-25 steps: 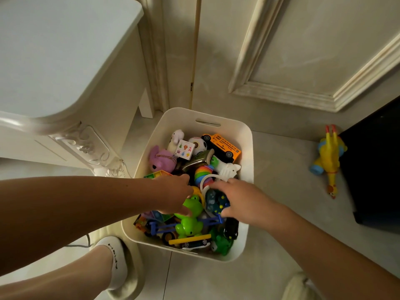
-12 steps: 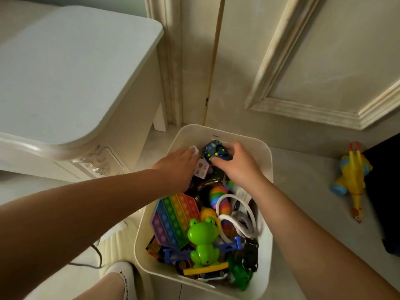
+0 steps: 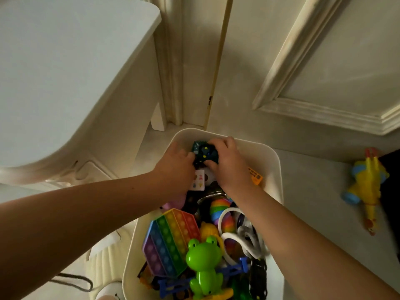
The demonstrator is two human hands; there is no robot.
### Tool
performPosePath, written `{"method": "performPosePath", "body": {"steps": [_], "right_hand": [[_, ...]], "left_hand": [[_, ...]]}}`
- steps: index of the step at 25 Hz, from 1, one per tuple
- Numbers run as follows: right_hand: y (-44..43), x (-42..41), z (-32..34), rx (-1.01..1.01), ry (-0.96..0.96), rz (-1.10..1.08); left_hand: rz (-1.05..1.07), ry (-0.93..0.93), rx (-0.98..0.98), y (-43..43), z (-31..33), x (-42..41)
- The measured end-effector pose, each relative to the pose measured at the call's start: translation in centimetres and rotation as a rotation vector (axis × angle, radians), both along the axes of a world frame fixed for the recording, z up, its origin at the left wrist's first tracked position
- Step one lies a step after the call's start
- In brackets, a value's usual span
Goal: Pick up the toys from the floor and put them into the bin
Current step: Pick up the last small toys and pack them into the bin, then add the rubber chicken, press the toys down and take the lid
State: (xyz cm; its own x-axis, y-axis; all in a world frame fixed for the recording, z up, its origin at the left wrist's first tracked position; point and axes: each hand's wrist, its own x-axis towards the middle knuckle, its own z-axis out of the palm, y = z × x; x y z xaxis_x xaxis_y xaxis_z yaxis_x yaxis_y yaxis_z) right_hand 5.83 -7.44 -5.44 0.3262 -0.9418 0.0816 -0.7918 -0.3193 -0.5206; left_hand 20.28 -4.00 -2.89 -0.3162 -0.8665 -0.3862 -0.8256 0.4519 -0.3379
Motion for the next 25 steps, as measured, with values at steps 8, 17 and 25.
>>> {"method": "performPosePath", "body": {"steps": [8,17,25], "right_hand": [[0.4,2.1,-1.2,0.027,0.119,0.039],[1.9,-10.8,6.5,-0.240,-0.402,-0.374],[3.8,-32.2,-1.0,0.011,-0.164,-0.926]], "left_hand": [[-0.087,0.154,-0.047,1.4,-1.1,2.7],[0.025,0.761,-0.181,-1.0,7.6,-7.9],[-0.106,0.809,0.147,-2.5,2.7,-28.8]]}}
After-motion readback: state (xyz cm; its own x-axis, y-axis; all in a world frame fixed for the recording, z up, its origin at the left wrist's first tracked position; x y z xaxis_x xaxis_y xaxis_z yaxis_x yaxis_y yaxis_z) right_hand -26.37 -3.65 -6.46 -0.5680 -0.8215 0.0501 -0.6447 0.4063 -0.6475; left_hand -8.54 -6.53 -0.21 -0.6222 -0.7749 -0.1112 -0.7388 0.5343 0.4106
